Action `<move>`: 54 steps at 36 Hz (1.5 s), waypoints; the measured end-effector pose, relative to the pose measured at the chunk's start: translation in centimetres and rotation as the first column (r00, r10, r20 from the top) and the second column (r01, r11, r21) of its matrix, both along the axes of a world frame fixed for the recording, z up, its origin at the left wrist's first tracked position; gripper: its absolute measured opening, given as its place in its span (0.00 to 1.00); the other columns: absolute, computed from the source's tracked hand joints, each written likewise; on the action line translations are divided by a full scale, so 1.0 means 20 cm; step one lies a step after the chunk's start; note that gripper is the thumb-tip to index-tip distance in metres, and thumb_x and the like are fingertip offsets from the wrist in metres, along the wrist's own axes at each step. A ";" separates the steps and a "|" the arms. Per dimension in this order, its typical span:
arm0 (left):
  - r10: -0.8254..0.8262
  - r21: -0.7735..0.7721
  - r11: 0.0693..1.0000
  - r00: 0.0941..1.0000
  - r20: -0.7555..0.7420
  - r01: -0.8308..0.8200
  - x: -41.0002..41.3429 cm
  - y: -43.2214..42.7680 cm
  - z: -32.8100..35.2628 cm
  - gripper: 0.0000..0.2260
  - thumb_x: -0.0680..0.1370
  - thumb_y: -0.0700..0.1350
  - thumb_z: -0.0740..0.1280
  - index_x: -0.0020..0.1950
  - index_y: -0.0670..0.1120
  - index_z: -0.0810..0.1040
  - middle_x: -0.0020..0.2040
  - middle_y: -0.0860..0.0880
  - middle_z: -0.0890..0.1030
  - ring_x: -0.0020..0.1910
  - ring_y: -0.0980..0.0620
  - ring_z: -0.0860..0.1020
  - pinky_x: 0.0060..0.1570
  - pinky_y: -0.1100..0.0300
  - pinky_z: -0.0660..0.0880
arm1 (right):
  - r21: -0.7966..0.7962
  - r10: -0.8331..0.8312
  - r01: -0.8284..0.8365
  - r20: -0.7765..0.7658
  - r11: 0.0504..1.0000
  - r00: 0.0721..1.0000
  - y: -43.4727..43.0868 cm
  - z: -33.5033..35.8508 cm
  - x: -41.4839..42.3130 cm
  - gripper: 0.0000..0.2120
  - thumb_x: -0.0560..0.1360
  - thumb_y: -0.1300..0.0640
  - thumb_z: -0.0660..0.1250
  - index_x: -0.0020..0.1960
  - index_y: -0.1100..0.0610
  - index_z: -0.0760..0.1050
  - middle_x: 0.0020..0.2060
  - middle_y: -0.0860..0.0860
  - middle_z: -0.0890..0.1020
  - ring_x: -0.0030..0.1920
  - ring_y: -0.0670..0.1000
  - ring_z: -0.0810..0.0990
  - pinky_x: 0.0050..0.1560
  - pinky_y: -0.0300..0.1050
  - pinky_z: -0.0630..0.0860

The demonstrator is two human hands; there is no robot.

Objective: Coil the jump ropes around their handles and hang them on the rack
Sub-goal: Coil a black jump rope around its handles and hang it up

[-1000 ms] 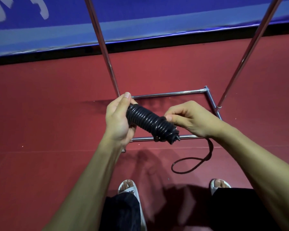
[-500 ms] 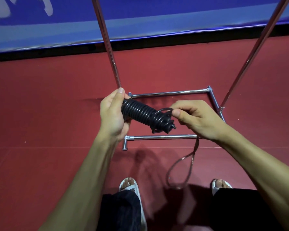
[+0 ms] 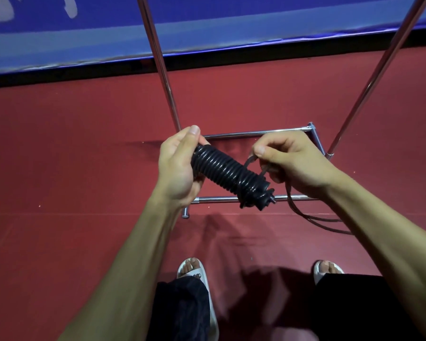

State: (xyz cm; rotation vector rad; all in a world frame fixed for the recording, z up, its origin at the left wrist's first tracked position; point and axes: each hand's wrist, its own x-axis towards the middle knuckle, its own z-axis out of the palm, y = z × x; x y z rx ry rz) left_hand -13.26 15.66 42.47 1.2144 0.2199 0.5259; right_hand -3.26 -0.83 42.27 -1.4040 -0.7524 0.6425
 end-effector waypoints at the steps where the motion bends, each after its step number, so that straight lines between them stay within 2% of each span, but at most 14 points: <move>1: -0.010 0.001 1.000 1.000 -0.002 0.010 0.00 0.00 0.00 0.16 0.78 0.45 0.59 0.30 0.46 0.73 0.25 0.50 0.70 0.24 0.55 0.68 0.26 0.63 0.68 | 0.010 0.015 -0.015 -0.015 1.000 1.000 0.00 0.00 0.00 0.10 0.73 0.51 0.69 0.34 0.49 0.82 0.28 0.52 0.69 0.27 0.46 0.64 0.25 0.37 0.61; 4: -0.030 -0.004 1.000 1.000 -0.004 0.030 0.00 -0.01 0.00 0.17 0.78 0.45 0.60 0.28 0.48 0.75 0.25 0.50 0.70 0.24 0.55 0.69 0.27 0.63 0.68 | 0.061 0.136 -0.132 -0.076 0.989 0.988 0.00 -0.02 0.01 0.18 0.62 0.35 0.77 0.38 0.50 0.83 0.30 0.56 0.69 0.29 0.47 0.63 0.25 0.35 0.62; 8: -0.036 0.008 0.999 0.999 -0.004 0.036 0.00 0.00 0.00 0.16 0.78 0.45 0.59 0.30 0.47 0.73 0.25 0.50 0.70 0.24 0.55 0.69 0.27 0.63 0.68 | 0.085 0.105 -0.098 -0.091 0.992 0.990 0.01 -0.04 0.03 0.21 0.54 0.35 0.80 0.30 0.51 0.80 0.25 0.47 0.72 0.23 0.43 0.63 0.25 0.34 0.60; 14: -0.063 0.099 0.993 0.998 -0.012 0.064 0.00 -0.04 0.02 0.13 0.78 0.43 0.58 0.34 0.41 0.70 0.24 0.52 0.71 0.24 0.57 0.68 0.26 0.66 0.67 | 0.135 0.046 -0.025 -0.156 0.990 0.987 0.05 -0.01 0.01 0.21 0.54 0.39 0.81 0.28 0.54 0.78 0.23 0.47 0.67 0.22 0.44 0.60 0.24 0.33 0.59; 18: -0.033 0.107 0.994 0.999 -0.020 0.035 -0.01 -0.03 0.02 0.13 0.78 0.44 0.59 0.34 0.40 0.69 0.24 0.51 0.70 0.24 0.56 0.67 0.26 0.65 0.66 | 0.090 0.010 0.009 -0.206 0.996 0.979 0.05 -0.03 0.00 0.10 0.64 0.57 0.79 0.29 0.53 0.79 0.22 0.46 0.67 0.21 0.42 0.60 0.23 0.32 0.60; 21: 0.016 0.105 0.994 0.999 -0.033 -0.012 -0.01 0.00 0.01 0.14 0.77 0.45 0.60 0.34 0.41 0.70 0.26 0.47 0.68 0.25 0.53 0.65 0.26 0.62 0.64 | 0.080 0.039 -0.020 -0.245 0.997 0.969 0.03 -0.06 0.01 0.07 0.68 0.59 0.74 0.35 0.50 0.79 0.25 0.47 0.70 0.22 0.42 0.61 0.21 0.33 0.61; 27: 0.086 -0.020 0.996 0.996 -0.037 -0.087 0.00 -0.02 0.02 0.17 0.82 0.42 0.58 0.33 0.43 0.70 0.26 0.50 0.69 0.25 0.56 0.68 0.26 0.64 0.68 | 0.121 -0.025 0.055 -0.242 0.991 0.970 0.05 -0.12 -0.02 0.17 0.58 0.38 0.80 0.34 0.50 0.82 0.31 0.55 0.71 0.30 0.48 0.67 0.31 0.39 0.64; 31: 0.187 -0.176 0.963 0.977 -0.105 -0.203 0.02 -0.07 0.02 0.17 0.84 0.42 0.57 0.35 0.43 0.67 0.25 0.51 0.70 0.25 0.56 0.69 0.28 0.63 0.71 | 0.111 -0.164 0.208 -0.314 0.972 0.935 0.08 -0.13 -0.05 0.19 0.77 0.56 0.69 0.27 0.52 0.76 0.27 0.53 0.68 0.31 0.49 0.62 0.27 0.39 0.59; 36: 0.300 -0.341 0.872 0.934 -0.194 -0.351 0.05 -0.12 0.05 0.15 0.84 0.42 0.59 0.36 0.43 0.69 0.23 0.51 0.73 0.27 0.52 0.75 0.35 0.52 0.80 | 0.036 -0.281 0.308 -0.326 0.951 0.903 0.11 -0.11 -0.11 0.25 0.79 0.68 0.60 0.26 0.53 0.75 0.23 0.49 0.68 0.22 0.44 0.60 0.23 0.34 0.55; 40: 0.379 -0.352 0.819 0.888 -0.262 -0.453 0.07 -0.12 0.03 0.15 0.84 0.43 0.59 0.37 0.42 0.71 0.26 0.47 0.75 0.33 0.44 0.78 0.38 0.46 0.81 | 0.055 -0.264 0.310 -0.397 0.949 0.879 0.12 -0.12 -0.17 0.16 0.78 0.62 0.64 0.32 0.53 0.76 0.26 0.51 0.69 0.23 0.43 0.58 0.23 0.34 0.52; 44: 0.436 -0.341 0.784 0.851 -0.293 -0.519 0.08 -0.11 0.01 0.15 0.84 0.43 0.58 0.38 0.42 0.70 0.23 0.50 0.75 0.25 0.52 0.77 0.35 0.52 0.81 | 0.133 -0.144 0.230 -0.468 0.964 0.872 0.12 -0.13 -0.21 0.05 0.69 0.56 0.64 0.39 0.58 0.71 0.30 0.51 0.71 0.26 0.43 0.58 0.26 0.37 0.50; 48: 0.491 -0.279 0.779 0.823 -0.286 -0.562 0.08 -0.08 -0.01 0.16 0.84 0.43 0.58 0.36 0.42 0.71 0.23 0.51 0.75 0.24 0.52 0.76 0.32 0.54 0.79 | 0.182 -0.053 0.167 -0.506 0.969 0.861 0.12 -0.12 -0.23 0.24 0.62 0.41 0.74 0.49 0.57 0.74 0.35 0.51 0.72 0.29 0.44 0.58 0.29 0.38 0.51; 50: 0.528 -0.230 0.777 0.805 -0.271 -0.587 0.09 -0.07 -0.02 0.17 0.84 0.43 0.57 0.36 0.42 0.70 0.23 0.51 0.74 0.24 0.52 0.75 0.29 0.56 0.77 | 0.131 -0.099 0.186 -0.493 0.974 0.864 0.13 -0.09 -0.25 0.24 0.63 0.34 0.73 0.46 0.53 0.77 0.33 0.49 0.72 0.29 0.44 0.59 0.27 0.36 0.54; 54: 0.573 -0.153 0.778 0.788 -0.225 -0.609 0.11 -0.08 -0.04 0.17 0.84 0.43 0.58 0.35 0.43 0.68 0.24 0.52 0.73 0.26 0.51 0.72 0.27 0.59 0.74 | -0.036 -0.310 0.315 -0.316 0.948 0.896 0.14 -0.06 -0.26 0.21 0.70 0.38 0.67 0.29 0.51 0.68 0.31 0.52 0.65 0.25 0.43 0.60 0.24 0.36 0.58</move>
